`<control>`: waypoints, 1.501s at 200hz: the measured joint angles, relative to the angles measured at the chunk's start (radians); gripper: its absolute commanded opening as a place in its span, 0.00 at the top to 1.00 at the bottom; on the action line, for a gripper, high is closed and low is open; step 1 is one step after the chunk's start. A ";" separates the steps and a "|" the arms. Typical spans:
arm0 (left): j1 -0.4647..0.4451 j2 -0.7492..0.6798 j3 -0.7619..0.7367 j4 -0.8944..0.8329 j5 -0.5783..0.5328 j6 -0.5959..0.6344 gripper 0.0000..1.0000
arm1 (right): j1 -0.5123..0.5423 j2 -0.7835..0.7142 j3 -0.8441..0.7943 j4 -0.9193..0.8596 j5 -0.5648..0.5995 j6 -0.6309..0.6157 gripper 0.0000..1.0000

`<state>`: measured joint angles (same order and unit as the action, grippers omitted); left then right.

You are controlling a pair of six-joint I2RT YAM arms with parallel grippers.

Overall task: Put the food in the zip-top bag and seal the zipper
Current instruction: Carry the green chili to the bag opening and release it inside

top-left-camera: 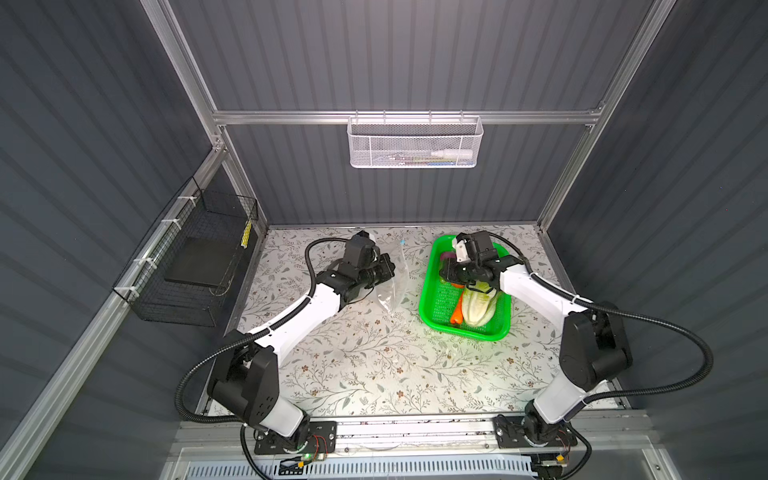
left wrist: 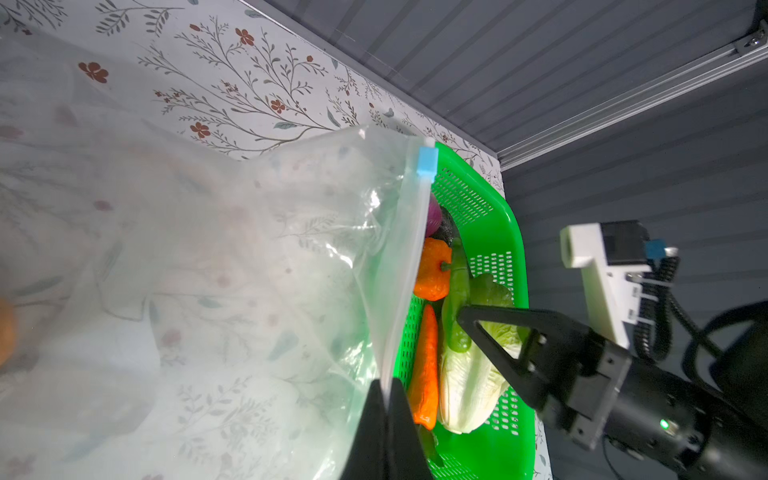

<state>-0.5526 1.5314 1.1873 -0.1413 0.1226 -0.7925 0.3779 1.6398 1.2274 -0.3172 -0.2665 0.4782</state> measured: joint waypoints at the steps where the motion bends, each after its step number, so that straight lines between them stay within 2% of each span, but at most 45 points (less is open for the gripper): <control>1: 0.000 0.000 0.000 0.000 0.000 0.000 1.00 | 0.000 -0.003 -0.002 0.001 -0.003 0.000 0.82; 47: 0.000 0.000 0.000 0.000 0.001 0.000 1.00 | 0.038 -0.140 -0.101 0.164 -0.150 0.011 0.81; 111: 0.000 0.000 0.001 -0.011 0.001 0.000 1.00 | 0.148 -0.075 -0.103 0.306 -0.244 -0.010 0.81; 180: 0.000 0.000 0.004 -0.023 0.004 0.000 1.00 | 0.197 0.034 -0.050 0.328 -0.249 -0.052 0.81; 261: 0.002 -0.008 0.006 -0.023 0.024 0.000 1.00 | 0.243 0.176 0.082 0.316 -0.179 -0.079 0.76; 276: 0.002 -0.016 0.006 -0.023 0.024 -0.001 1.00 | 0.247 0.203 0.106 0.313 -0.175 -0.072 0.71; 300: 0.002 -0.026 0.006 -0.023 0.024 -0.001 1.00 | 0.253 0.222 0.119 0.311 -0.175 -0.056 0.52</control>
<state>-0.5507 1.5051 1.1938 -0.1638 0.1463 -0.7933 0.6312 1.8614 1.3468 -0.0063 -0.4416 0.4221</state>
